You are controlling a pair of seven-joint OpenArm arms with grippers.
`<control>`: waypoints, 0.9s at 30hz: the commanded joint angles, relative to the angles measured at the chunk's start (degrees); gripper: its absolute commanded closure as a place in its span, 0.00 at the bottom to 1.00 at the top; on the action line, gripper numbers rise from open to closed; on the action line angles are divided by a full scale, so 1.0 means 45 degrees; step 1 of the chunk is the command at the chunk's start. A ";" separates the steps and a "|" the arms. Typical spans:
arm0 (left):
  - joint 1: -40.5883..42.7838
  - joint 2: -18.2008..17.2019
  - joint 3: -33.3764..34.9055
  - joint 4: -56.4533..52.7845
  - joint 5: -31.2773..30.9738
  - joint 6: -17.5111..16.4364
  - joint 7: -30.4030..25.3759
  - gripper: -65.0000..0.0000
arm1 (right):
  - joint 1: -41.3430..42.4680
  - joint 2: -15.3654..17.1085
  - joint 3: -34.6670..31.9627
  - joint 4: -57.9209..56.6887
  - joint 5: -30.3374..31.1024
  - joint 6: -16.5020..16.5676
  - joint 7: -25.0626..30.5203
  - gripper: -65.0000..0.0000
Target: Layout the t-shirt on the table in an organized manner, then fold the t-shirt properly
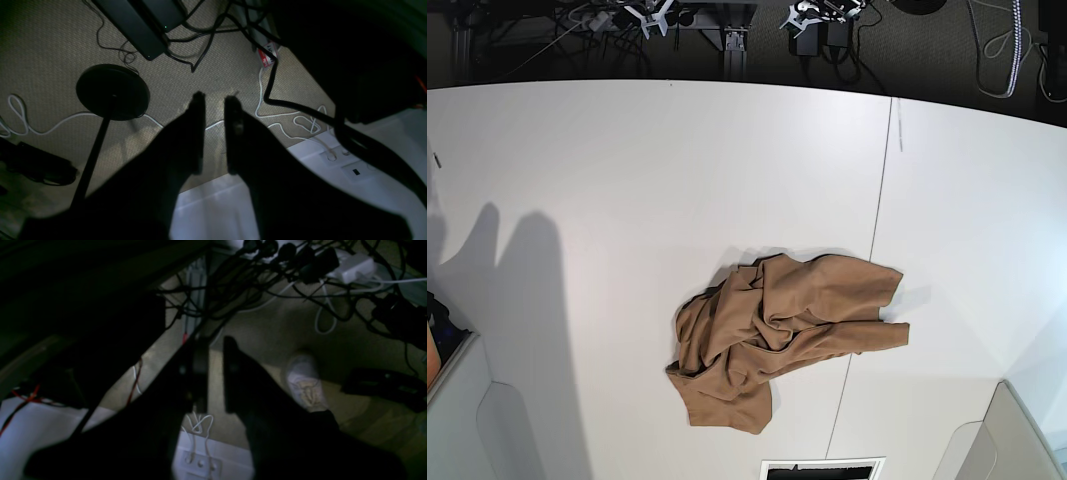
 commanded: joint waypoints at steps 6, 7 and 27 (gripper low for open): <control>0.0010 0.0063 -0.0015 0.0044 0.0024 -0.0083 -0.0044 0.79 | -0.0078 0.0010 -0.0019 0.0058 0.0010 0.0097 0.0087 0.90; 0.0010 0.0063 -0.0015 0.0044 0.0024 -0.0083 -0.0044 0.79 | -0.0078 0.0010 -0.0019 0.0058 0.0010 0.0097 0.0087 0.90; 0.0063 0.0058 -0.0015 0.0107 0.0262 -0.0083 0.0568 0.79 | -0.0078 0.0053 -0.0024 0.0209 0.0005 0.0092 0.0083 0.90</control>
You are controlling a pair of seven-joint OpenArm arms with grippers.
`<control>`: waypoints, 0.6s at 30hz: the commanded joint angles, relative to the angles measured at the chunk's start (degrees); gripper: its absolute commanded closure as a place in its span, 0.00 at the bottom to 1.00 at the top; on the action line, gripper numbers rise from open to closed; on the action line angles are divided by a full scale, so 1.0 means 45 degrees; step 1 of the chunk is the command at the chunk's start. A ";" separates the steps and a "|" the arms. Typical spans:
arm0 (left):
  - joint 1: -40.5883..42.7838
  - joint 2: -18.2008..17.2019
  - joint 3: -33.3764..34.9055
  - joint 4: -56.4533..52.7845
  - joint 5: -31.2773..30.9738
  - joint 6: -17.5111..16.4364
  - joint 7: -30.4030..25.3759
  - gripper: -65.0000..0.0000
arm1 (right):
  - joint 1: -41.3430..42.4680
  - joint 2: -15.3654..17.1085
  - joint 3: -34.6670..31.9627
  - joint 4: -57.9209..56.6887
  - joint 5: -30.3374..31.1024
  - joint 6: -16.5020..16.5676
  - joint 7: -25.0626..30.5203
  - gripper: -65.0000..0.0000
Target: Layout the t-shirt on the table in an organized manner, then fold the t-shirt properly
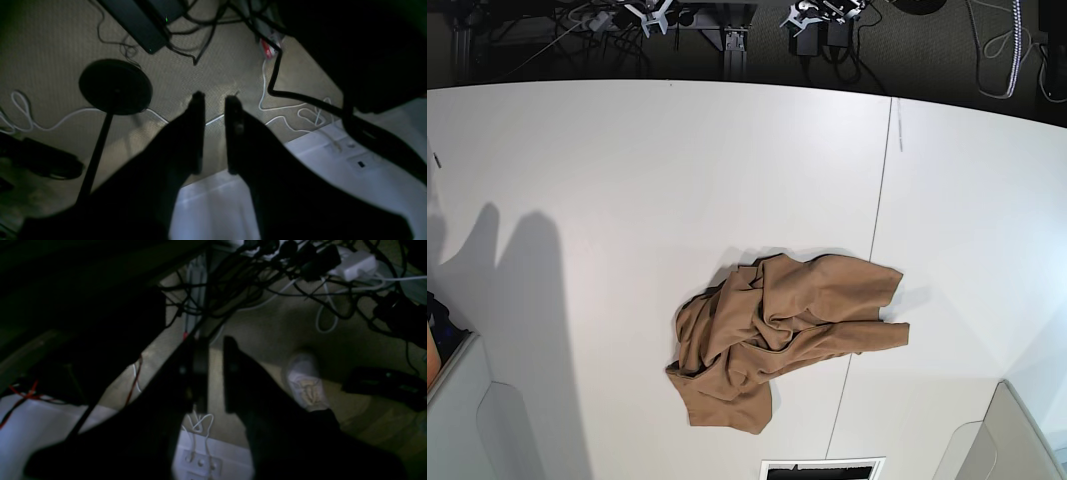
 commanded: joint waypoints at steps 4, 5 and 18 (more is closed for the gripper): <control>0.0403 -0.0044 -0.0015 0.0957 -0.0034 -0.0083 0.0350 0.79 | -0.0087 0.0073 -0.0019 0.0282 0.0000 0.0092 0.0087 0.90; 0.0622 -0.0112 -0.0015 0.1360 -0.0034 -0.0087 0.0345 0.79 | -0.0180 0.0068 -0.0024 0.0384 -0.0005 0.0092 0.0087 0.90; 0.4124 -0.1273 -0.0015 0.7407 -0.0044 -0.0078 0.0155 0.79 | -0.3240 0.1039 -0.0024 0.5333 -0.1273 0.1535 0.0024 0.90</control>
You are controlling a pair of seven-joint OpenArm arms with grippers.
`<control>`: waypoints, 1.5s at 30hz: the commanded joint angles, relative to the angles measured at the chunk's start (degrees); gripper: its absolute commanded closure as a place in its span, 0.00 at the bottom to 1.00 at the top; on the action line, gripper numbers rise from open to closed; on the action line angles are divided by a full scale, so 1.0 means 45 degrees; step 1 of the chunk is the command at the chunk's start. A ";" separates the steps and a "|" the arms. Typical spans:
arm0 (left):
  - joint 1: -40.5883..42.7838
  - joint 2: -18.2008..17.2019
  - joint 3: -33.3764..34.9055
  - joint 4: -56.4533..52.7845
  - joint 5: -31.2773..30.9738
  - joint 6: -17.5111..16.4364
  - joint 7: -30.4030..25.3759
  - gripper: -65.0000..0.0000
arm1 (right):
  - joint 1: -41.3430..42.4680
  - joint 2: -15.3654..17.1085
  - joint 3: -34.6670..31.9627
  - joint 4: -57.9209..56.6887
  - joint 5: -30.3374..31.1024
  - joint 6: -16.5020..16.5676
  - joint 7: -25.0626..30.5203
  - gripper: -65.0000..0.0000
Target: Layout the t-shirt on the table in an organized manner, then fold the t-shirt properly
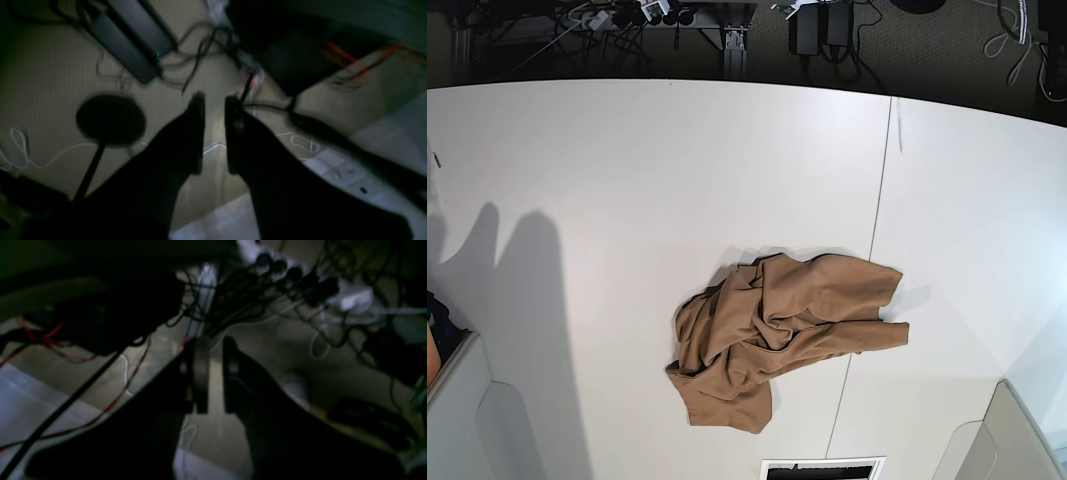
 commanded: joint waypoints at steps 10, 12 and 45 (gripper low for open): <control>0.2943 -0.0884 -0.1627 0.5333 0.0092 -0.0034 0.0175 0.78 | -0.3881 0.1768 0.0005 0.6203 0.1248 0.0724 0.0112 0.90; 0.3619 -0.0991 -0.2331 0.6688 0.0311 -0.0044 0.0272 0.78 | -0.4673 0.2166 0.0005 0.7635 0.1321 0.0724 0.0112 0.90; -0.2079 -0.4969 -0.5197 1.4022 -0.3240 0.0180 0.0947 0.41 | 0.2613 -0.0189 0.0180 1.3930 0.3240 0.0214 -0.2123 0.55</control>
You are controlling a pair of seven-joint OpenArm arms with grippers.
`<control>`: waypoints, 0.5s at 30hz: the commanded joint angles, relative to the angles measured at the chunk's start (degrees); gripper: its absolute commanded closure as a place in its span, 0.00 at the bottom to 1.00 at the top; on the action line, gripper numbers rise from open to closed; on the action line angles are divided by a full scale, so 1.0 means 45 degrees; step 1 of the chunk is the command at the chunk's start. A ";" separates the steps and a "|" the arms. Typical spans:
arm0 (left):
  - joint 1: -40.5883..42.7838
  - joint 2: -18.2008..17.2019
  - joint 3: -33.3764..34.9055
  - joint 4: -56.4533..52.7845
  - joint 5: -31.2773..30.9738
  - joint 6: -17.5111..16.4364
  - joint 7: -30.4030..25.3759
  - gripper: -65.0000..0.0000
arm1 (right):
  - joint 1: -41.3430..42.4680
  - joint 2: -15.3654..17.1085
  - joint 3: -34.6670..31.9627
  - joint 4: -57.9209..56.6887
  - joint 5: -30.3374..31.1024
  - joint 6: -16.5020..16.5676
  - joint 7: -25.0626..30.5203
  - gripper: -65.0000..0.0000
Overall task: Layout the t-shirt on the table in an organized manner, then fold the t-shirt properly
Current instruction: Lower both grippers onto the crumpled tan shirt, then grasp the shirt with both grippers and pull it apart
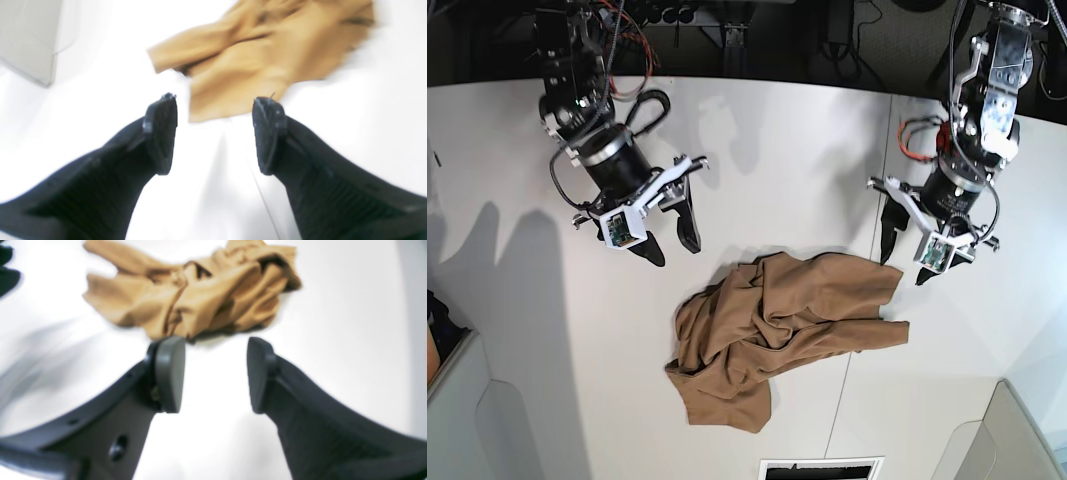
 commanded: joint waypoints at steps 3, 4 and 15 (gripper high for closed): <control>-0.1841 -0.0107 0.0554 -0.2040 -0.0141 0.0044 -0.0763 0.41 | 0.1360 -0.1005 0.0024 -0.1365 -0.0631 -0.0510 0.0316 0.55; -0.2370 -0.0107 0.0738 -0.2832 -0.0146 0.0053 -0.0923 0.41 | 0.1773 -0.1268 0.0024 -0.1943 -0.0772 -0.0661 0.0321 0.55; -0.5523 0.1311 0.1175 -0.8116 -0.1583 -0.1336 -0.1083 0.41 | 0.5168 -0.3104 -0.0053 -0.7130 -0.1647 -0.1734 0.0976 0.55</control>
